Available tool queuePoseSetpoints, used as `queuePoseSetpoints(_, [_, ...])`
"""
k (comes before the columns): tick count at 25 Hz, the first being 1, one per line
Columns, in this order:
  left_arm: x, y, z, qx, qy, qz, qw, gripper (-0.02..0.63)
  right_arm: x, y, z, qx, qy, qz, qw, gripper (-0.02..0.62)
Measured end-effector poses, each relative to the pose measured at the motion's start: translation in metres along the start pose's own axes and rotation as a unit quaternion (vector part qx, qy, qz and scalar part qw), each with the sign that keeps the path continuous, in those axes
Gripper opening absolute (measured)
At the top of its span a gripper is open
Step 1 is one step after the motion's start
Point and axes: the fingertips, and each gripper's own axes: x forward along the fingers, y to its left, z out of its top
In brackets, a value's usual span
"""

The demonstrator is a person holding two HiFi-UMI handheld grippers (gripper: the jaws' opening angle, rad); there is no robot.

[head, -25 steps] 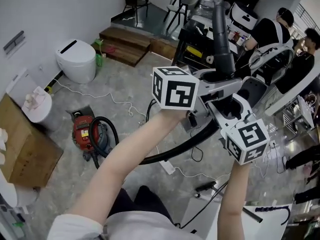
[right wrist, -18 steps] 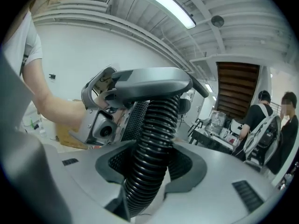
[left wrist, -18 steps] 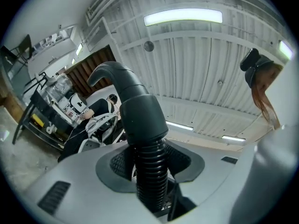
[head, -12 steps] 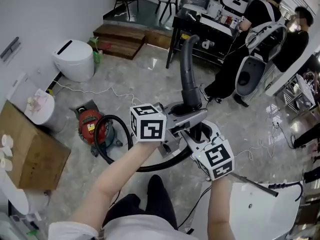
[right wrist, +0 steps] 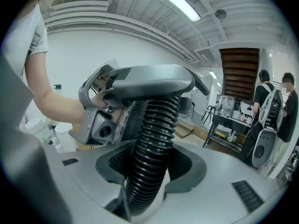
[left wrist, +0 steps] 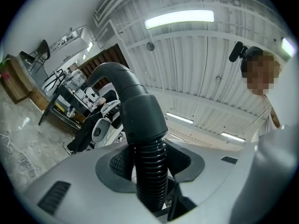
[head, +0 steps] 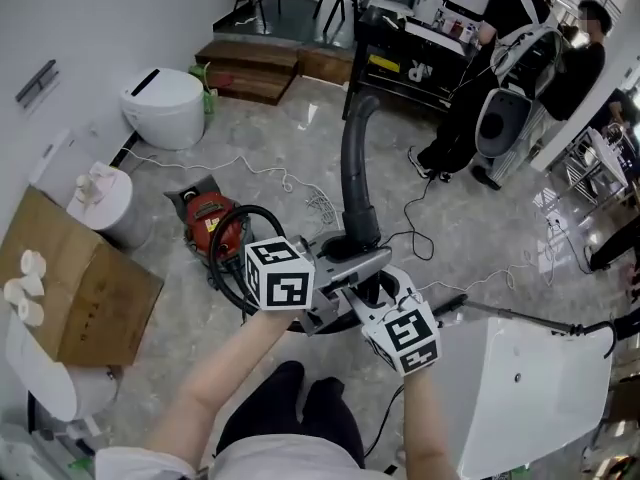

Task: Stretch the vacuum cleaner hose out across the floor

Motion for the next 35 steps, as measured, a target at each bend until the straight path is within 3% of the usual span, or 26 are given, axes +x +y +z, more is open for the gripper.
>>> queuePoseSetpoints(21, [-0.117, -0.178, -0.159, 0.029, -0.006, 0.117, 0.9927, 0.172, -0.128, 0.229, -0.080, 0.028, -0.005, 0.113, 0.993, 0.185])
queuePoseSetpoints(28, [-0.155, -0.208, -0.192, 0.014, 0.002, 0.149, 0.9887, 0.172, -0.145, 0.288, -0.096, 0.051, 0.003, 0.144, 0.988, 0.183])
queuePoseSetpoints(32, [-0.178, -0.222, -0.211, -0.005, -0.004, 0.146, 0.9892, 0.172, -0.152, 0.317, -0.105, 0.043, 0.003, 0.149, 0.988, 0.181])
queuePoseSetpoints(35, [-0.196, -0.233, -0.218, 0.003, 0.000, 0.152, 0.9884, 0.172, -0.152, 0.340, -0.106, 0.050, 0.008, 0.150, 0.987, 0.181])
